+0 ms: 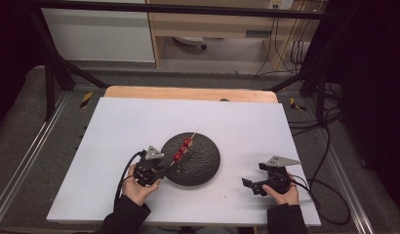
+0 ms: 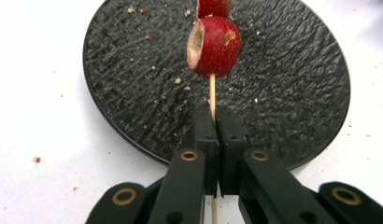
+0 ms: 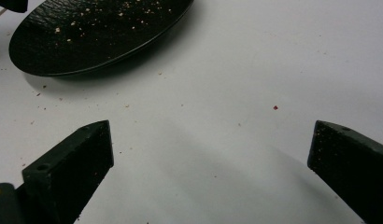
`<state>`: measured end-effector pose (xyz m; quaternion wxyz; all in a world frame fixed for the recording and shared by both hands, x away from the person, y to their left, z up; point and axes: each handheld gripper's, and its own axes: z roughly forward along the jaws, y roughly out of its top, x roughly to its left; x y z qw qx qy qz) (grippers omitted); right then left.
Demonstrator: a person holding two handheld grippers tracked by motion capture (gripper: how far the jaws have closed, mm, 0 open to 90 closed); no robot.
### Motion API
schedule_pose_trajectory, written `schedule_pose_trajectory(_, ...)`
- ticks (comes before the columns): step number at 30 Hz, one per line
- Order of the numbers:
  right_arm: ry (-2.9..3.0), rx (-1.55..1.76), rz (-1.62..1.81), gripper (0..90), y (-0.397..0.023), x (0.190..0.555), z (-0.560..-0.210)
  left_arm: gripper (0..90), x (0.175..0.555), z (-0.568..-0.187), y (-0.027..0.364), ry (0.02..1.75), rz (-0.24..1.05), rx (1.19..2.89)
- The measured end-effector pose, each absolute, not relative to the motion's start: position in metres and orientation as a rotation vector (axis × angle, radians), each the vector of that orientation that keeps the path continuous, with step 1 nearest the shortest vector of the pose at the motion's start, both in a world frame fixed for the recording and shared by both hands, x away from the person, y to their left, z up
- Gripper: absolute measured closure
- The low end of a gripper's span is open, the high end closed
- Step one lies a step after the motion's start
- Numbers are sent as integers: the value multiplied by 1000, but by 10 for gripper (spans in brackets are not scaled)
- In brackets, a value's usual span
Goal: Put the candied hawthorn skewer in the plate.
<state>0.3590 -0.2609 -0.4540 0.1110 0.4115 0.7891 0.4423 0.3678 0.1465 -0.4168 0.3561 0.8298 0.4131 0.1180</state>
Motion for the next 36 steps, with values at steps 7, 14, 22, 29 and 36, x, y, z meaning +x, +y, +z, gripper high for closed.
schedule_pose_trajectory(7,2327,1208,1302,9,-261,359,-454,884,373,-421,134,1105,294,2198)
schedule_pose_trajectory(14,2326,1212,1304,11,-261,359,-455,884,375,-424,128,1124,286,2226)
schedule_pose_trajectory(22,2329,1212,1298,10,-260,359,-455,882,378,-424,121,1135,302,2245)
schedule_pose_trajectory(29,2322,1217,1303,10,-261,359,-454,877,376,-424,119,1120,332,2255)
schedule_pose_trajectory(36,2327,1219,1297,11,-260,360,-455,828,375,-423,122,1078,326,2239)
